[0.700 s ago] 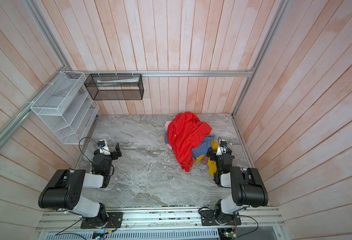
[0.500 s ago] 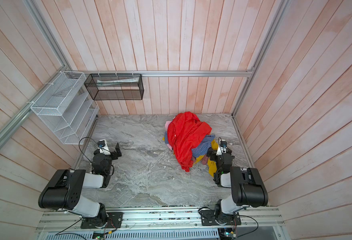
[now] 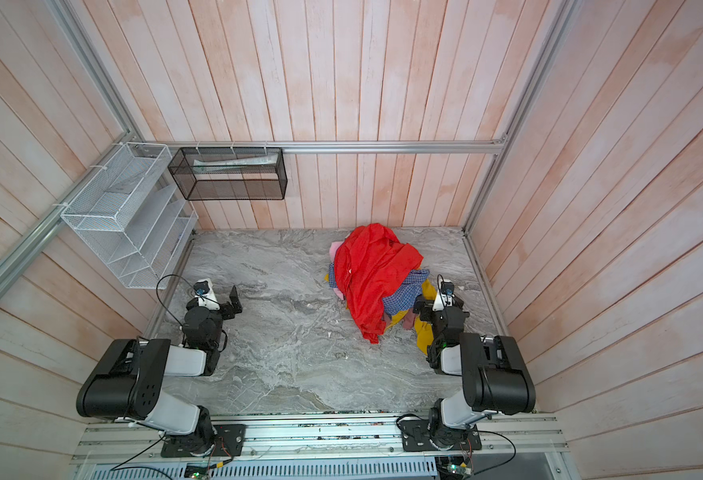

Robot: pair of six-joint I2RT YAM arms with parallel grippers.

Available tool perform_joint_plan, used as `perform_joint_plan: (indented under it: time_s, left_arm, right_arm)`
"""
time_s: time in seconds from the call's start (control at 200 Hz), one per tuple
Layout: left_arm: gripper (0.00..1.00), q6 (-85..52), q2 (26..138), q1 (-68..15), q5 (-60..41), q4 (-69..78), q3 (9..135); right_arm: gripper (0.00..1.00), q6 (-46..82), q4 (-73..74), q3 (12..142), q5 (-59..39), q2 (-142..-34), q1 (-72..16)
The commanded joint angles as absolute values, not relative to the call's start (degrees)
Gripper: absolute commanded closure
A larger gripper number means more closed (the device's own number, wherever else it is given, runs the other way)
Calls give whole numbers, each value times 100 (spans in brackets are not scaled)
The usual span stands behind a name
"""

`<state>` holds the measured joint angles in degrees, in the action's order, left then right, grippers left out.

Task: Pick out a specific cloth from the pile
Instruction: 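Move both grippers forward toward the clothes pile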

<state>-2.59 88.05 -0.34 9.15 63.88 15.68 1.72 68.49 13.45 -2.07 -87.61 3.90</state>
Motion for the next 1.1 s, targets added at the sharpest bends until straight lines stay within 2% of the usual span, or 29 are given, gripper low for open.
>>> perform_joint_plan:
  time_s: [0.0, 0.115, 0.16, 0.205, 0.275, 0.345, 0.41, 0.59, 0.735, 0.935, 1.095]
  left_arm:
    - [0, -286, 8835, 25, 735, 6398, 1626]
    - [0, -299, 8824, 42, 703, 6415, 1617]
    - [0, -299, 8812, 44, 694, 6452, 1587]
    - [0, -339, 8741, 40, 925, 6442, 1649]
    - [0, -614, 8081, 24, 1294, 4585, 2219]
    - [0, -1567, 7555, 109, 1584, 2407, 3166]
    - [0, -2001, 7266, 150, 1341, 1521, 3553]
    - [0, -2893, 6652, -208, 832, 1927, 2907]
    - [0, -2864, 6580, -853, 949, 2013, 2759]
    - [0, -2573, 6797, -1640, 1051, 1990, 2882]
    - [0, -2536, 6957, -1894, 915, 2214, 2821]
  right_arm:
    - [2, 233, 6824, 1414, -299, -8675, 428]
    - [3, 235, 6826, 1415, -306, -8675, 427]
    - [6, 236, 6827, 1407, -300, -8669, 422]
    - [7, 424, 6951, 1402, 8, -8646, 422]
    - [7, 527, 6472, 1553, 183, -8334, 456]
    - [8, 1065, 4567, 2166, 1, -7722, 674]
    - [8, 1421, 3593, 2526, -369, -7268, 931]
    - [8, 2039, 2197, 2776, -1229, -6093, 1066]
    - [10, 2435, 1134, 2835, -1424, -5541, 1077]
    - [25, 3080, 399, 2639, -1867, -5423, 1071]
    - [29, 3322, 414, 2320, -2169, -5336, 954]
